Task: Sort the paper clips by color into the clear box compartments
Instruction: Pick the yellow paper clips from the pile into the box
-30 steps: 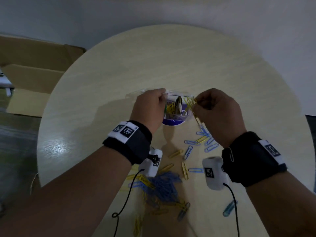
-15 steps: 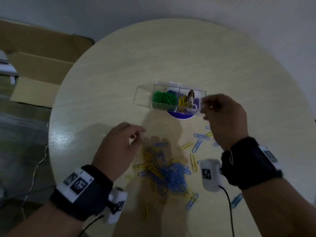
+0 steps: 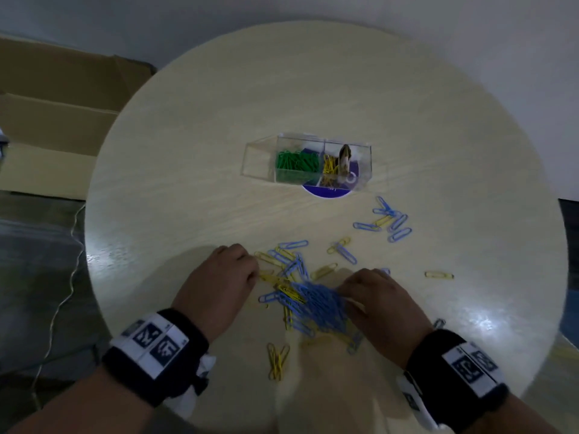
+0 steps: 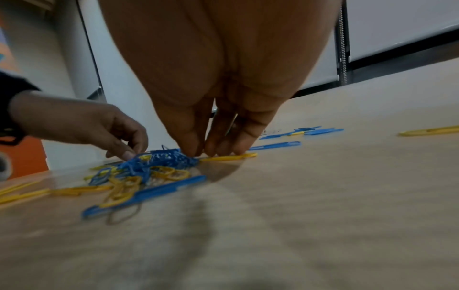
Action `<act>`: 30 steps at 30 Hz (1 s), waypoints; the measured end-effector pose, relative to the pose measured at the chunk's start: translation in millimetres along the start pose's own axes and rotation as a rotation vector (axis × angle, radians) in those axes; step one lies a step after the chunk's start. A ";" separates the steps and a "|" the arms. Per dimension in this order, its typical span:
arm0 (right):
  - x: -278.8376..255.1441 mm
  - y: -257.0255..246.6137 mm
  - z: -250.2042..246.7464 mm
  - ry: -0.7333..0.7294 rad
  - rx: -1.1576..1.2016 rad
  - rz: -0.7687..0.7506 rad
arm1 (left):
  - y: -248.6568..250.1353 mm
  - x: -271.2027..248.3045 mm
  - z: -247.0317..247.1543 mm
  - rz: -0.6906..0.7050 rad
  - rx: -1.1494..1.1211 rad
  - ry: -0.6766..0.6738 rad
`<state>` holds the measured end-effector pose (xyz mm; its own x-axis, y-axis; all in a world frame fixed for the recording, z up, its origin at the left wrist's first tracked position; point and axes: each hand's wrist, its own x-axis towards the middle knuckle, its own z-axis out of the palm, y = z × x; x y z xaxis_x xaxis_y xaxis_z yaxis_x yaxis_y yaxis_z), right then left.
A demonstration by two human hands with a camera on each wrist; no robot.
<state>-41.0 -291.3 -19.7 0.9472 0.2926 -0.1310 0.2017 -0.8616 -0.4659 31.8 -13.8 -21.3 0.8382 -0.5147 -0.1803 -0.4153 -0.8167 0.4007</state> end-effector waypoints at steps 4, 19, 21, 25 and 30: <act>-1.6 12.2 -11.4 0.067 0.039 0.045 | -0.8 14.5 -12.0 -0.113 -0.159 -0.069; -10.1 73.9 -33.0 0.115 -0.096 0.120 | 27.3 44.4 -8.3 -0.066 -0.176 0.089; -25.2 63.5 -27.7 0.093 -0.046 0.091 | 25.3 43.3 -3.7 -0.083 -0.133 0.088; -39.5 54.0 -27.3 0.048 0.075 -0.007 | 9.5 36.3 -0.1 -0.178 -0.111 0.195; 5.2 79.6 -43.8 0.219 0.084 0.134 | 8.4 23.2 -8.6 -0.278 -0.246 0.356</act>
<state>-9.1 -376.5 -19.1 0.9972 0.0739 -0.0086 0.0582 -0.8466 -0.5291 50.8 -30.3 -14.4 0.9913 -0.1312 -0.0105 -0.1000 -0.8026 0.5881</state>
